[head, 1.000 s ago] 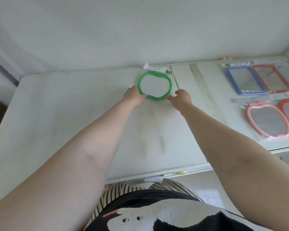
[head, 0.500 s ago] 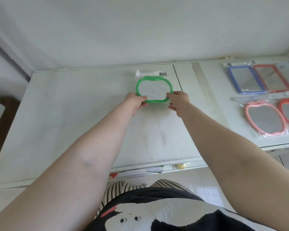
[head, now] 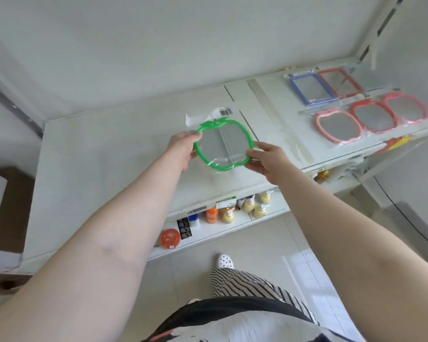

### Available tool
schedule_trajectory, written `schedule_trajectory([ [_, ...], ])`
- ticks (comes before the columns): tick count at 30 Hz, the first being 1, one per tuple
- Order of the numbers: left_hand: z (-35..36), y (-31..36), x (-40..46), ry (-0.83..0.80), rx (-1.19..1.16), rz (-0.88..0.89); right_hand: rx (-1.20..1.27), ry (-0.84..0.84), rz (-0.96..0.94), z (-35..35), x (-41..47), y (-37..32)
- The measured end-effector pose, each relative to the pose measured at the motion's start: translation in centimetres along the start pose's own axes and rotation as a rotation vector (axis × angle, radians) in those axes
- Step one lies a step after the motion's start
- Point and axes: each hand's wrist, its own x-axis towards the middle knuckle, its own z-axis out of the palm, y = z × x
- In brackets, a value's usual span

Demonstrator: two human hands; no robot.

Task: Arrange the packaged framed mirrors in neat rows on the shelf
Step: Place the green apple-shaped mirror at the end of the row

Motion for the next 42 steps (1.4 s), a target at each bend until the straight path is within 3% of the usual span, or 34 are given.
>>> schedule_trajectory([
  [5,0.1,-4.8,-5.9,-0.094,0.069,-0.030,-0.042,0.032,0.037,-4.0,-7.5,4.4],
  [15,6.2,-11.7,-12.0,-0.111,0.224,-0.048,-0.007,0.236,0.077,-13.1,-15.6,10.0],
  [24,18.8,-17.6,-17.2,-0.208,0.293,-0.083,-0.103,0.334,0.093,-27.6,-18.8,11.2],
  [30,26.6,-22.8,-19.8,-0.160,0.260,-0.100,-0.182,0.350,0.137,-37.8,-19.0,11.1],
  [42,33.6,-19.1,-18.8,-0.027,0.278,-0.040,-0.194,0.234,0.103,-43.2,-14.0,6.5],
])
